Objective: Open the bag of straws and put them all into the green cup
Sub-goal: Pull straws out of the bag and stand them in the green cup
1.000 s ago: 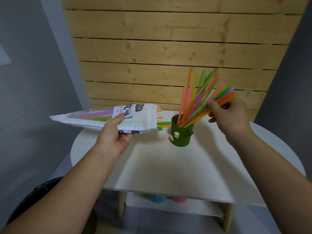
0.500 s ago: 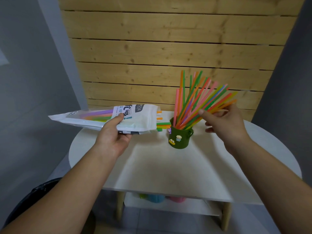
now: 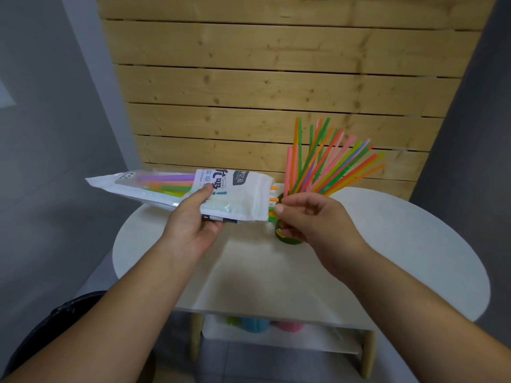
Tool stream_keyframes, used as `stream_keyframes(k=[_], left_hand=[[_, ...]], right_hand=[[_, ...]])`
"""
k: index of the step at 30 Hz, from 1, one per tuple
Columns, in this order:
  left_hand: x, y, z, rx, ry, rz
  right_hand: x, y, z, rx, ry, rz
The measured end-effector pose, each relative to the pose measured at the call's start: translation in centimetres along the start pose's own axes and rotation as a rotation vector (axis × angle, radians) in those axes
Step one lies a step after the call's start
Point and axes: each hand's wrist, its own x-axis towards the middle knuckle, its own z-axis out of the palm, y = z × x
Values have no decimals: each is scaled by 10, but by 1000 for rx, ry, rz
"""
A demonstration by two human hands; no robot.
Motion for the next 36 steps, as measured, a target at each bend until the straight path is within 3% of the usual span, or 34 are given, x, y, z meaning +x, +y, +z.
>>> stream_keyframes(k=[9,16,22,26,30,36], left_hand=[[2,5,-2,-16,15,6],[3,5,0,-67,38,-4],[2,4,1,-92,53,-3],[0,-2,5,-85,48,-23],[-2,-6,6,-97,55,-46],[-2,0,3,-132,89,-38]], right_hand=[[6,-5,-11,-63,74,-28],[5,-4,-21,99,83,-12],[-9,18,4,-64,-60,97],[-5,15,20,64,130,-45],[-5,6,24,246,231,-61],[1,-2,5,208,321,-131]])
